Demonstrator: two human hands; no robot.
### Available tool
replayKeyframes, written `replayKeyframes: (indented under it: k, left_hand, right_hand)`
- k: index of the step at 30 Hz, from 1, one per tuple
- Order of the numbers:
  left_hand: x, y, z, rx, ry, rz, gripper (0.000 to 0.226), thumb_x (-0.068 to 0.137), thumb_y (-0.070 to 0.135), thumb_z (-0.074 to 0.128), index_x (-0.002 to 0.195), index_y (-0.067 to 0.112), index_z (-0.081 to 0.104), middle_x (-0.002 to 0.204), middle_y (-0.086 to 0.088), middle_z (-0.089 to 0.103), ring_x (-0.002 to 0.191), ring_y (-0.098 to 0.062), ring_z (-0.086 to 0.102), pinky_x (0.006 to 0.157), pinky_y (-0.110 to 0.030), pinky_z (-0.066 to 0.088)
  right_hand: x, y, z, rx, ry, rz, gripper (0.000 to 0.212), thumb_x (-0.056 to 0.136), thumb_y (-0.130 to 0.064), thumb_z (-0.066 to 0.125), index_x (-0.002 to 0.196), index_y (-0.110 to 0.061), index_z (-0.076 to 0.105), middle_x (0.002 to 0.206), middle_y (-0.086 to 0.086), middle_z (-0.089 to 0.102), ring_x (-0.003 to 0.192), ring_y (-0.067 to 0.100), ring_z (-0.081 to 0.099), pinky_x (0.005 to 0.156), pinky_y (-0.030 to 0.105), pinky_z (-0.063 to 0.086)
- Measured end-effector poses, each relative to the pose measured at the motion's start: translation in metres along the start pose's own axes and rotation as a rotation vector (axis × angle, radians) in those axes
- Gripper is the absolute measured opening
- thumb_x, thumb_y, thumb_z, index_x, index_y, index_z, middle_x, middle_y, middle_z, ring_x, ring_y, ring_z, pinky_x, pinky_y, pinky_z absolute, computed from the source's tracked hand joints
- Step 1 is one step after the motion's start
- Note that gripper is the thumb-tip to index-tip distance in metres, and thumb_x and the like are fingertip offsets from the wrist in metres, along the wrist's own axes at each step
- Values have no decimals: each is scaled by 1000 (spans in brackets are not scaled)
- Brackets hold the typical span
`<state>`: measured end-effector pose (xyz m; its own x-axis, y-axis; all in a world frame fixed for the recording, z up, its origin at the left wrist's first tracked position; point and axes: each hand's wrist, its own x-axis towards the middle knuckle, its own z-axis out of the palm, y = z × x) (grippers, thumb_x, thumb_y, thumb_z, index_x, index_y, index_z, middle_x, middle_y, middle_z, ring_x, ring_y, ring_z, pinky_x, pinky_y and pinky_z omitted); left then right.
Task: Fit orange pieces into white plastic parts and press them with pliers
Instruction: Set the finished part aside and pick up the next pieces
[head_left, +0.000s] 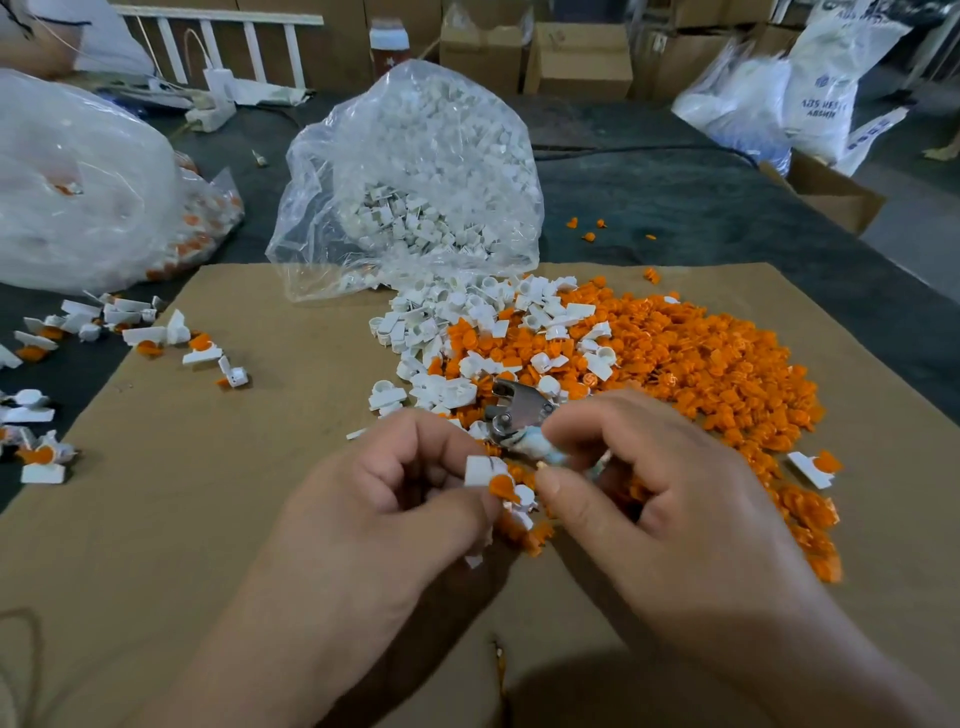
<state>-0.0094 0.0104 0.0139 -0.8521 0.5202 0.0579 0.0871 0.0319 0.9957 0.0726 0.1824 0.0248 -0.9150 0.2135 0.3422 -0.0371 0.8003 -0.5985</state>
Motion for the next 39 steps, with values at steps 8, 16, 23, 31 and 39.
replayKeyframes:
  k: [8, 16, 23, 31, 39]
  left_hand:
    - [13, -2, -20, -289, 143, -88, 9, 63, 15, 76, 71, 17, 71, 59, -11, 59, 47, -12, 54, 42, -19, 46]
    - [13, -8, -18, -287, 94, -112, 24, 55, 22, 83, 76, 16, 72, 60, -11, 61, 51, -15, 55, 44, -21, 47]
    - [14, -11, -19, -275, 99, -118, 25, 54, 23, 84, 76, 18, 73, 62, -9, 62, 52, -14, 58, 43, -22, 47]
    - [11, -5, -18, -376, 126, -49, 26, 52, 26, 83, 74, 17, 73, 62, -5, 60, 53, -10, 58, 44, -21, 47]
    - [13, -5, -16, -324, 169, 26, 25, 51, 28, 81, 74, 20, 74, 59, -4, 61, 49, -10, 58, 42, -20, 46]
  right_hand:
    - [8, 15, -21, -711, -424, 148, 65, 82, -70, 15, 141, -45, 6, 139, -18, 23, 129, 13, 19, 106, 39, 24]
    - [14, 26, -24, -726, -404, 82, 74, 77, -77, 18, 143, -46, 8, 142, -23, 32, 125, 9, 28, 99, 36, 26]
    - [16, 23, -17, -805, -248, 86, 53, 83, -52, 40, 133, -37, 33, 108, -9, 44, 104, 16, 38, 89, 37, 33]
    - [16, 11, -25, -432, -142, 6, 40, 81, -57, 36, 114, -40, 49, 92, -17, 52, 86, 6, 45, 65, 22, 37]
    - [10, 5, -21, -346, -175, -63, 42, 76, -46, 53, 115, -34, 57, 96, -18, 56, 88, 4, 46, 72, 13, 34]
